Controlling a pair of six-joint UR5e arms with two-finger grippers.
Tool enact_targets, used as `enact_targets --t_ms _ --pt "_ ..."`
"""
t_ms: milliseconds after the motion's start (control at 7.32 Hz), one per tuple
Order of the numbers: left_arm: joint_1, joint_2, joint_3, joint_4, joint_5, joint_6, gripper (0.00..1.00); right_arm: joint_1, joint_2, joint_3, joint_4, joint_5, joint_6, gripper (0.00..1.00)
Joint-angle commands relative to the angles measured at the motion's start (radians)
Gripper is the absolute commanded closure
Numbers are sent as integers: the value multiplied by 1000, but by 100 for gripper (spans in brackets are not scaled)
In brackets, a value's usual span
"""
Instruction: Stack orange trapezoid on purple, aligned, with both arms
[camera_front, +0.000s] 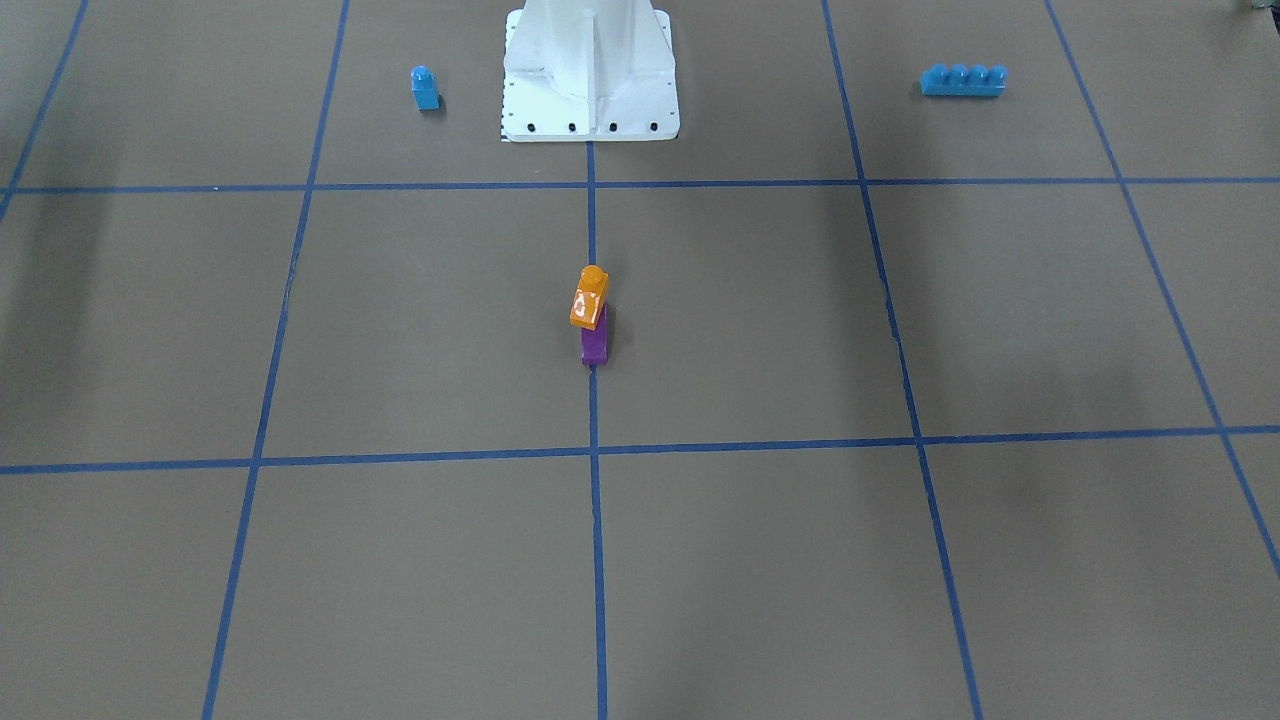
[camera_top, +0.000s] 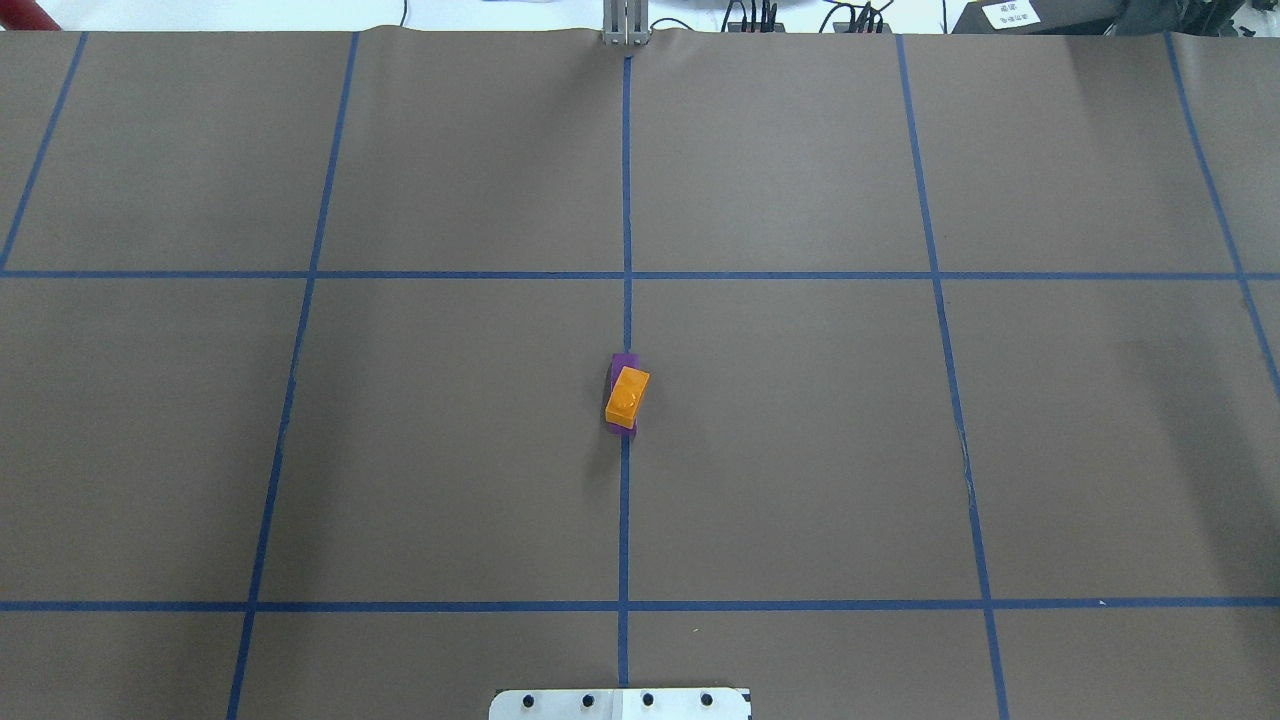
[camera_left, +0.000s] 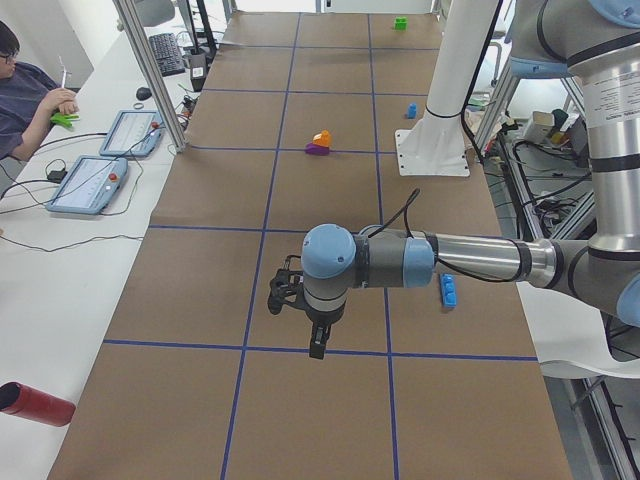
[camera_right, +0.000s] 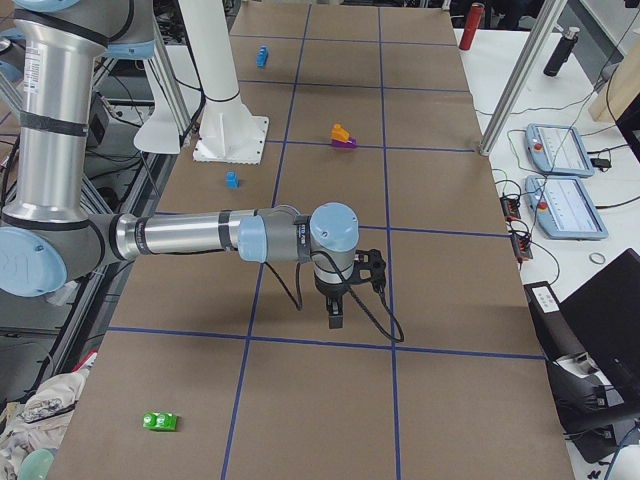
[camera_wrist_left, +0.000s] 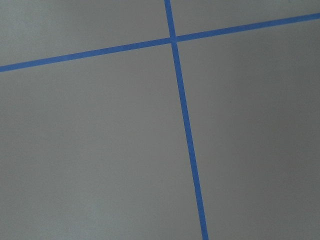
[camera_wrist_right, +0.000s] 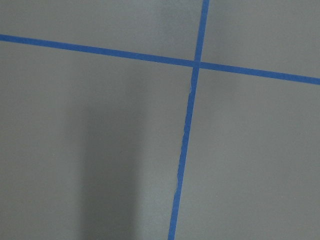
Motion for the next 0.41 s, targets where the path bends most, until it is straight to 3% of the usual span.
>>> enact_targets --t_ms 0,273 --pt "2 0 0 -2 0 -1 0 0 -1 0 0 8 0 0" --pt "2 -2 0 -2 0 -4 0 0 -1 2 0 8 0 0"
